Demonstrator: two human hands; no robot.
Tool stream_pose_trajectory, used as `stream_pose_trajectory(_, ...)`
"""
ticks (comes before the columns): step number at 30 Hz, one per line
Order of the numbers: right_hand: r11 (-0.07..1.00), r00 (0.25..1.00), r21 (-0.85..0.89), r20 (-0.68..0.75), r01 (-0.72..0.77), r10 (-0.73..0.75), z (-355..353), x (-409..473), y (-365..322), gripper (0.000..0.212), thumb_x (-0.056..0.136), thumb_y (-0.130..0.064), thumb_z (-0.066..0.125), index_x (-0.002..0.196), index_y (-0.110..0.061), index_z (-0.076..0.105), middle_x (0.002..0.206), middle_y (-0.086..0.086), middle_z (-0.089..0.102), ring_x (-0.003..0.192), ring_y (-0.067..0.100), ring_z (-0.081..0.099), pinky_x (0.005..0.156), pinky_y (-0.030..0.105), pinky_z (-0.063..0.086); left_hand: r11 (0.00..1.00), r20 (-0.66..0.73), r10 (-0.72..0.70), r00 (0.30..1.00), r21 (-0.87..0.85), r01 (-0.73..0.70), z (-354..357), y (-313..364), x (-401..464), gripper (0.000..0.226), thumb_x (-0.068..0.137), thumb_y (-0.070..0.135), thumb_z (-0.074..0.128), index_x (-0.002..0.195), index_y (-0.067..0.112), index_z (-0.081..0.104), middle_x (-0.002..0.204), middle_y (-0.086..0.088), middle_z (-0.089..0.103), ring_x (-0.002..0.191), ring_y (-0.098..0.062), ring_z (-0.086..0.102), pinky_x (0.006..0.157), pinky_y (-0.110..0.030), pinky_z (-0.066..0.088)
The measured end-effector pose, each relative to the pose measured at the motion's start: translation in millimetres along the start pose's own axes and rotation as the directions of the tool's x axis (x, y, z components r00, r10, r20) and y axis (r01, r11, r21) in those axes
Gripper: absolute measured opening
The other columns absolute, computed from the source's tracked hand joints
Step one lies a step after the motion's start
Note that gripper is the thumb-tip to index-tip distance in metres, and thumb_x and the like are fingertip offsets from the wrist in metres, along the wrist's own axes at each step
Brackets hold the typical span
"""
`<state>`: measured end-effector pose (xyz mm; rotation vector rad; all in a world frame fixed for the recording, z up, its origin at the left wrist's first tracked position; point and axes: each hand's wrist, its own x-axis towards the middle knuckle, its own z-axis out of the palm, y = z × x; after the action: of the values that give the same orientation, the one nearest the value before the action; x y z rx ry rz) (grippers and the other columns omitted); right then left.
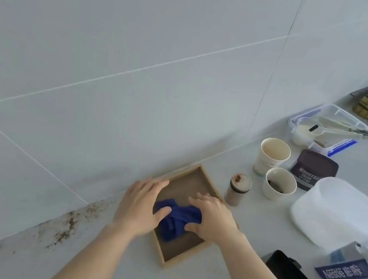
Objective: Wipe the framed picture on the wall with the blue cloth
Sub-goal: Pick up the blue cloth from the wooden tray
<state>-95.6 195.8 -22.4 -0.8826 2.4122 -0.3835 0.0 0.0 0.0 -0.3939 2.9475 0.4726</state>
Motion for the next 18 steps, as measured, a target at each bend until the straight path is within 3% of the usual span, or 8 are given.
stream_pose_trajectory(3, 0.999, 0.999, -0.039, 0.020, -0.025, 0.026, 8.5, 3.5, 6.2, 0.070, 0.093, -0.044, 0.072, 0.155, -0.030, 0.044, 0.157, 0.000, 0.052, 0.147, 0.028, 0.043, 0.117, 0.042, 0.041, 1.000, 0.122, 0.014, 0.992, 0.022, -0.017, 17.4, -0.7, 5.0, 0.069, 0.096, 0.056, 0.058, 0.156, 0.036, 0.033, 0.165, 0.015, 0.034, 0.154, -0.014, 0.026, 0.127, -0.036, 0.021)
stream_pose_trajectory(6, 0.997, 0.998, -0.052, 0.020, -0.053, 0.054, 20.4, 2.3, 9.7, 0.062, 0.096, -0.036, 0.070, 0.153, -0.030, 0.047, 0.150, 0.000, 0.057, 0.138, 0.027, 0.050, 0.110, 0.040, 0.047, 0.997, 0.193, 0.026, 0.981, 0.069, -0.040, 27.3, 3.6, 3.7, 0.065, 0.095, 0.052, 0.061, 0.153, 0.035, 0.039, 0.158, 0.014, 0.046, 0.152, -0.016, 0.031, 0.124, -0.035, 0.023)
stream_pose_trajectory(10, 0.992, 0.996, -0.102, -0.055, -0.071, 0.065, 31.5, 3.9, 11.4, 0.047, 0.099, -0.029, 0.067, 0.145, -0.028, 0.057, 0.141, 0.000, 0.062, 0.130, 0.026, 0.053, 0.107, 0.039, 0.045, 0.990, 0.181, 0.011, 0.983, 0.133, -0.036, 34.2, 6.5, 2.9, 0.047, 0.097, 0.042, 0.063, 0.142, 0.036, 0.052, 0.138, 0.013, 0.064, 0.132, -0.017, 0.049, 0.116, -0.032, 0.032)
stream_pose_trajectory(14, 0.987, 0.992, -0.143, -0.107, -0.077, 0.062, 36.0, 6.0, 9.8, 0.023, 0.102, -0.018, 0.059, 0.121, -0.021, 0.071, 0.123, 0.004, 0.071, 0.114, 0.027, 0.062, 0.104, 0.037, 0.043, 0.990, 0.136, -0.022, 0.990, 0.140, 0.002, 40.8, 8.5, 0.9, 0.029, 0.100, 0.038, 0.060, 0.129, 0.035, 0.061, 0.123, 0.012, 0.071, 0.119, -0.017, 0.055, 0.110, -0.033, 0.037)
stream_pose_trajectory(18, 0.989, 0.987, -0.125, -0.149, -0.085, 0.066, 34.4, 4.1, 10.1, 0.023, 0.102, -0.014, 0.055, 0.113, -0.021, 0.073, 0.114, 0.003, 0.073, 0.108, 0.026, 0.063, 0.104, 0.037, 0.042, 0.991, 0.098, -0.023, 0.995, 0.133, 0.010, 38.8, 12.0, -3.3, 0.022, 0.103, 0.034, 0.056, 0.123, 0.032, 0.065, 0.118, 0.010, 0.072, 0.115, -0.017, 0.055, 0.104, -0.032, 0.040)
